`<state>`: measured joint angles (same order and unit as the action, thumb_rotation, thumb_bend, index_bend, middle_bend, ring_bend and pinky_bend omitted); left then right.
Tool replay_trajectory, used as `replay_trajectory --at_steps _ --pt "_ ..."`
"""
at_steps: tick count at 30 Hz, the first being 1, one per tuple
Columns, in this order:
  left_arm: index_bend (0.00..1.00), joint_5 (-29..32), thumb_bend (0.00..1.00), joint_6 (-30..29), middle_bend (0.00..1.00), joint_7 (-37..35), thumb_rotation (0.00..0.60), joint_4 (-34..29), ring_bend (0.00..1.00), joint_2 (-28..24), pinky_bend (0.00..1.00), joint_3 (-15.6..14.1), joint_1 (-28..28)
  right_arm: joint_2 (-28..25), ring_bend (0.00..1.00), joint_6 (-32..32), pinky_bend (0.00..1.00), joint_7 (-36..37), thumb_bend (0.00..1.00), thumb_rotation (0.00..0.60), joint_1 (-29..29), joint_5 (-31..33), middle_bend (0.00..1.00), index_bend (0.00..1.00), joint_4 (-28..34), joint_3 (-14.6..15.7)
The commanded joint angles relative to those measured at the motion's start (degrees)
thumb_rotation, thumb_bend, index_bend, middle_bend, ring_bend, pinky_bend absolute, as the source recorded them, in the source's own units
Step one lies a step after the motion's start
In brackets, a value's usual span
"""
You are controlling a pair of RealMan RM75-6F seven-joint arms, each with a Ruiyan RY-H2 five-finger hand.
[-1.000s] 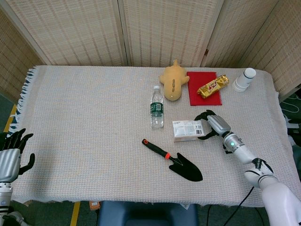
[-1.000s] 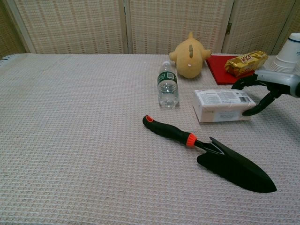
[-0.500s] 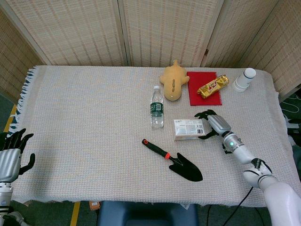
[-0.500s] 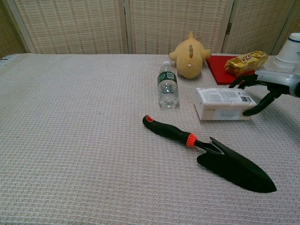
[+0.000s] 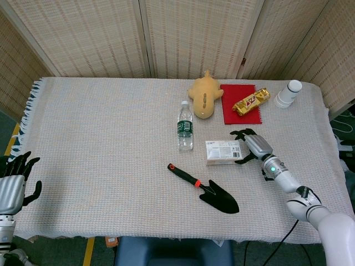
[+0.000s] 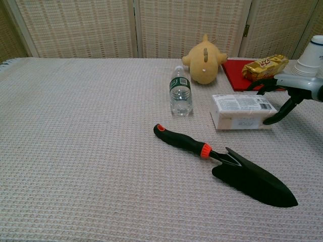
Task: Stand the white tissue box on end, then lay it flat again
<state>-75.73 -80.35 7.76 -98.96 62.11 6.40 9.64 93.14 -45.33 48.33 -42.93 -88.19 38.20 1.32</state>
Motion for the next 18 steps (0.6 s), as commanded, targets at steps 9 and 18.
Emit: replay_trajectory --at_steps 9,18 --pt "0.16 0.2 0.49 0.1 0.00 0.2 0.600 -0.1 0.00 -0.1 0.09 0.0 0.0 -2.4 0.08 3.5 0.00 -6.6 0.00 0.600 -0.2 3.1 0.16 0.00 5.4 -1.7" --pt "0.16 0.3 0.49 0.1 0.00 0.3 0.600 0.0 0.00 -0.1 0.09 0.0 0.0 -5.8 0.02 1.9 0.00 -6.7 0.00 0.600 1.0 3.2 0.07 0.00 10.2 -2.1"
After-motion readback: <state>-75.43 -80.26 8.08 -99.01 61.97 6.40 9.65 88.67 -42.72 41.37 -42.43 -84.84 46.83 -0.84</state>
